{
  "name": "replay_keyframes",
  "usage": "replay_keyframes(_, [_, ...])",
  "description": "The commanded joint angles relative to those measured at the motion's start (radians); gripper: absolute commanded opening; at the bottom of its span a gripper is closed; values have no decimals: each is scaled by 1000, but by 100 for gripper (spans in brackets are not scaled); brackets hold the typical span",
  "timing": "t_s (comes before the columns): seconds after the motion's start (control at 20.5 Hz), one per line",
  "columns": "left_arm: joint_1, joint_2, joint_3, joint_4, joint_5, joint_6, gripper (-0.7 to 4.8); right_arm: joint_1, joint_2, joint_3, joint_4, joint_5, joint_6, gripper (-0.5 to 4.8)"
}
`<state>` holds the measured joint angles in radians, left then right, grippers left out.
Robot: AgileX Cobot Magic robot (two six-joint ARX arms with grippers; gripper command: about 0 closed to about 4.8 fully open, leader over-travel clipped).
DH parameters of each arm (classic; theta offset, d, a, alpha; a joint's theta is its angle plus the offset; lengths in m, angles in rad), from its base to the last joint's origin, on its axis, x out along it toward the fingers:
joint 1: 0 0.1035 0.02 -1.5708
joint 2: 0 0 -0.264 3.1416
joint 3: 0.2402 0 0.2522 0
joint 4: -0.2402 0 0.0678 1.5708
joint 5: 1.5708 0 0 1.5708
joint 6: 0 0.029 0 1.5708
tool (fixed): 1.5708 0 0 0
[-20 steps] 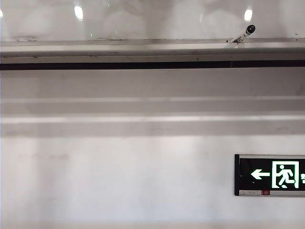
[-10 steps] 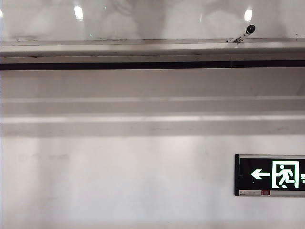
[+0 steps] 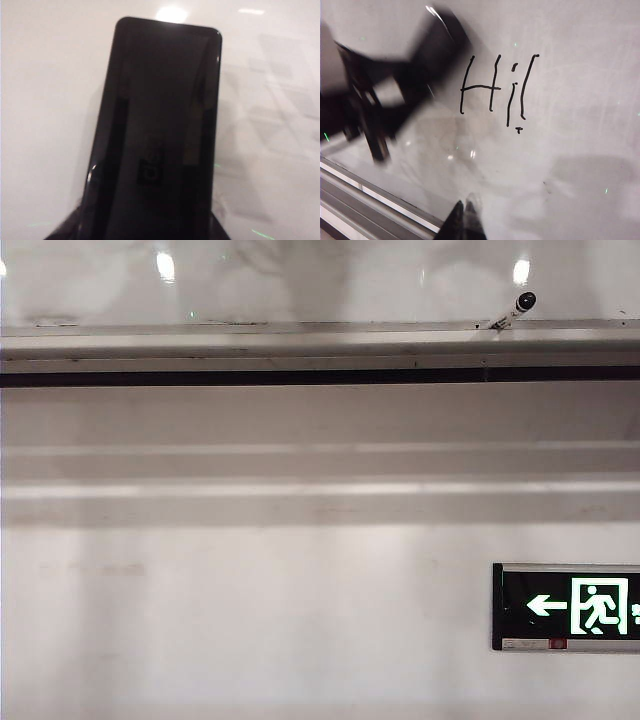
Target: Wipe the whiteboard clean using the black magnetic whiteboard eraser attached to the whiteboard.
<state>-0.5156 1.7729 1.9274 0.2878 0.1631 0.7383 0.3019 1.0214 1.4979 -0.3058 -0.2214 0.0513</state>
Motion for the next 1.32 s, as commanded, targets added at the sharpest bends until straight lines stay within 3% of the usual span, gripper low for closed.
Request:
replay_keyframes(0.05, [-27, 2, 5, -2, 32, -9, 149, 1, -4, 4, 11, -3, -2, -6])
replay_keyframes(0.15, [-34, 12, 5, 0, 32, -6, 189, 1, -4, 4, 11, -6, -2, -6])
replay_keyframes(0.2, [-42, 18, 5, 6, 15, -6, 318, 1, -4, 4, 11, -6, -2, -6])
replay_keyframes(0.24, [-43, 18, 5, 6, -12, -6, 377, 1, -4, 4, 11, -6, -2, -6])
replay_keyframes(0.54, [-63, -8, 5, -3, -31, -11, 382, 1, -5, 4, 12, -6, -3, -6])
replay_keyframes(0.73, [-102, -99, 5, -148, -34, -18, 380, 1, -5, 4, 34, -6, -2, -6])
replay_keyframes(0.78, [-124, -129, 5, -176, -49, -32, 358, 1, -3, 4, 42, -6, -2, -6])
replay_keyframes(0.83, [-142, -163, 5, -205, -72, -69, 282, 1, -2, 4, 58, -6, -3, -6])
replay_keyframes(0.88, [-151, -188, 5, -230, -84, -98, 174, 1, 2, 4, 79, -7, -5, -6])
replay_keyframes(0.93, [-164, -233, 5, -286, -101, -145, -24, 2, 5, 4, 102, -21, -41, -6])
replay_keyframes(0.98, [-176, -267, 5, -333, -104, -198, -10, 2, 10, 4, 121, -38, -88, -6])
replay_keyframes(1.12, [-187, -372, 5, -505, -193, -485, -8, 21, 30, 4, 172, -45, -207, -6])
replay_keyframes(1.17, [-187, -399, 5, -568, -223, -547, -8, 49, 39, 4, 182, -40, -233, -6])
replay_keyframes(1.32, [-186, -455, 31, -790, -358, -602, -7, 176, 73, 6, 207, 97, -384, -6])
